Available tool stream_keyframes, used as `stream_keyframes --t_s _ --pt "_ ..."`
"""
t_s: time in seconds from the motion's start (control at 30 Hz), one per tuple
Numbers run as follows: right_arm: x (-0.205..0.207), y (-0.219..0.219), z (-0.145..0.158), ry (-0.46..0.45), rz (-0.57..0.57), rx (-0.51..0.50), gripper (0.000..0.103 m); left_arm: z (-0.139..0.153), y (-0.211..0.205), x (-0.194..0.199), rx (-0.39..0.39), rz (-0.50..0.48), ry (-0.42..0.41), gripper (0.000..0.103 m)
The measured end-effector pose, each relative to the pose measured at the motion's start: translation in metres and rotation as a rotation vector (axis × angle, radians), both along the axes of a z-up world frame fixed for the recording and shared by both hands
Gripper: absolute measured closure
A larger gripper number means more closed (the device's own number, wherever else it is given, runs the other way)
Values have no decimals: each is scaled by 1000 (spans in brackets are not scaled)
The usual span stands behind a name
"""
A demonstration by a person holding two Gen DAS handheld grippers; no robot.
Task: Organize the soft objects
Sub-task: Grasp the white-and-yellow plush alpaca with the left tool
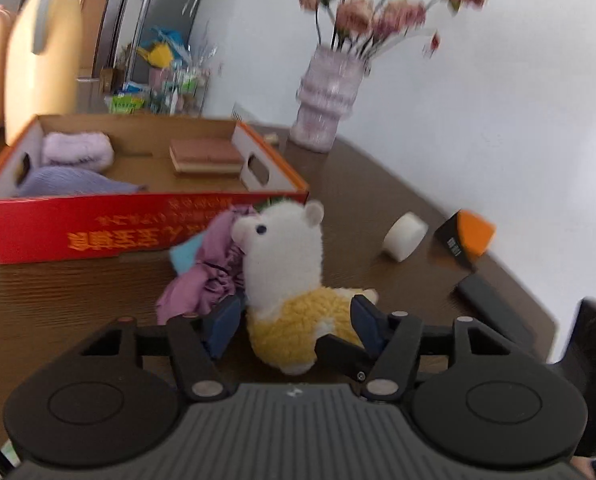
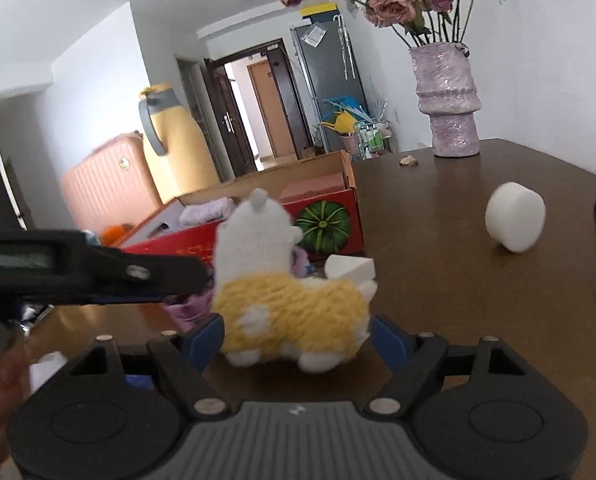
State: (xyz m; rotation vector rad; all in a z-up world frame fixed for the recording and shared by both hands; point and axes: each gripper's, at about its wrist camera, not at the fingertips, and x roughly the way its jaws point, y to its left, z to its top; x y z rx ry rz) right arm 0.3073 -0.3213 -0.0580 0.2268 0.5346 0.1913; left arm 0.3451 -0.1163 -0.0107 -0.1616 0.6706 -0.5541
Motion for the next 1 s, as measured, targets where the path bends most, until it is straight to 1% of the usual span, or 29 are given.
stream_keyframes --t_s 0.07,0.1,0.17,0.2,0.3,0.37,0.43,0.5,0.57,0.6,0.63,0.67,0.7,0.73,0.77,0.83,0.9,0.97,1.0 --pt "11 -2 -2 9 34 -6 23 -10 -19 16 36 -13 23 40" --pt "12 -4 -3 6 50 1 24 -15 -26 22 39 -27 39 41" --pt "14 -4 -3 -11 55 4 26 -25 -32 32 19 -29 79 46" --pt "14 -5 -3 -18 52 -6 30 -28 -31 35 11 -12 83 50" --pt "2 -8 5 -21 82 -10 34 -26 -29 31 -5 0 100 50" --pt "-17 -11 14 -32 128 -28 35 -18 -22 18 -35 -7 116 50" --pt "-37 -15 21 -9 192 -49 35 -13 -13 -2 -81 -21 152 49" --pt "-52 -21 21 31 240 -35 33 -15 -7 -27 -130 2 220 49" --pt "-59 -24 17 63 271 -41 31 -20 -7 -52 -153 31 233 49" --pt "-59 -24 14 66 275 -47 28 -23 -8 -60 -160 49 237 46" --pt "-57 -25 11 58 270 -38 26 -27 -8 -65 -175 66 246 40" --pt "-55 -25 10 52 262 -32 23 -30 -8 -68 -193 82 243 38" --pt "-54 -22 10 45 256 -49 23 -32 -6 -70 -210 108 237 36" --pt "-54 -19 11 31 241 -76 23 -31 -2 -71 -208 127 241 36" --pt "-59 -15 13 3 211 -105 23 -29 1 -72 -198 139 238 35" --pt "-67 -17 19 -62 161 -127 23 -18 9 -77 -162 140 192 30" --pt "-72 -26 23 -70 119 -84 23 -5 20 -84 -143 155 115 30" --pt "-77 -35 23 -58 70 -7 23 6 26 -81 -121 187 36 30" --pt "-80 -40 21 -36 44 50 26 10 27 -75 -107 195 0 31"
